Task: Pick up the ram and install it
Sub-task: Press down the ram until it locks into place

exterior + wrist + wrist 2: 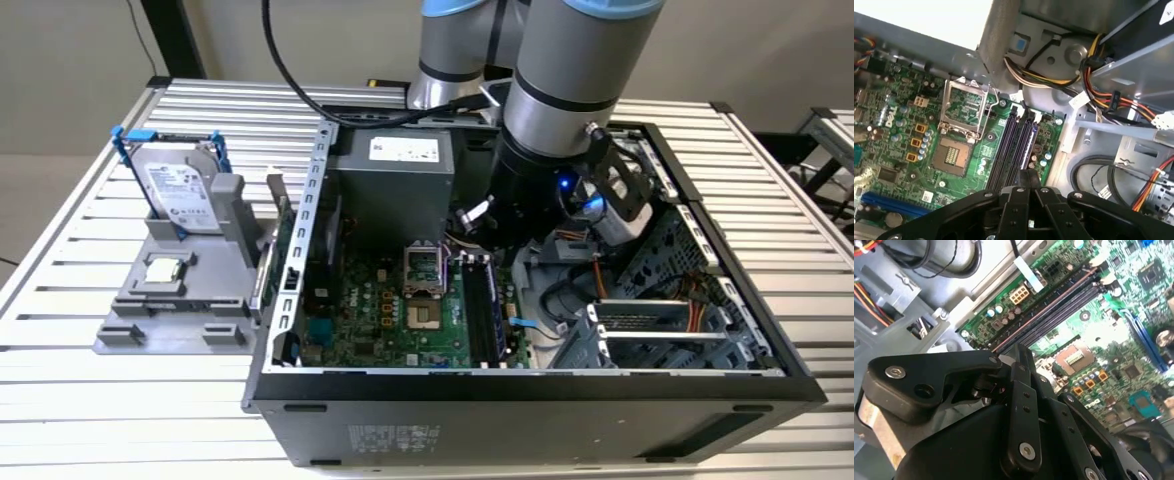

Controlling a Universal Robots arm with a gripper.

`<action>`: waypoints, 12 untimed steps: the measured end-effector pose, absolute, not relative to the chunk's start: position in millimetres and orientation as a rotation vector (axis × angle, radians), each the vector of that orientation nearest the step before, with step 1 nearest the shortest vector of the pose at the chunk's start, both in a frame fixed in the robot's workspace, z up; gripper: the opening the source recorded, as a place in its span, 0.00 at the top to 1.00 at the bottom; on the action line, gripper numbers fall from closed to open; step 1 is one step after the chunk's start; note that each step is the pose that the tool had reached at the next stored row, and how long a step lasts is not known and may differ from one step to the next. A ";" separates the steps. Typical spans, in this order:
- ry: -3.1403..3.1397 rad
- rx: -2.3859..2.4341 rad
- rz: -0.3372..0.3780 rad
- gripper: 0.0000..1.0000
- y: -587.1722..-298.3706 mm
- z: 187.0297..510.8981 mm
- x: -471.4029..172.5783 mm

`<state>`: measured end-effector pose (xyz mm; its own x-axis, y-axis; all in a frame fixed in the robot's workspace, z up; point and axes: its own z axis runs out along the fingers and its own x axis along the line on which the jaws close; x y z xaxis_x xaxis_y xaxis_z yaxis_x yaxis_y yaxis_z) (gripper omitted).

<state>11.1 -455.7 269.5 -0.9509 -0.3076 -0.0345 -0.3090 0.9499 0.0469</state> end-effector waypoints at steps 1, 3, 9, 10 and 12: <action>3.070 -0.511 0.080 1.00 -455.6 269.5 11.1; 3.059 -0.566 0.080 1.00 -455.7 269.5 11.1; 3.030 -0.702 0.082 1.00 -455.6 269.5 11.1; 3.024 -0.725 0.082 1.00 -455.7 269.5 11.0; 3.013 -0.768 0.082 1.00 -455.6 269.5 11.1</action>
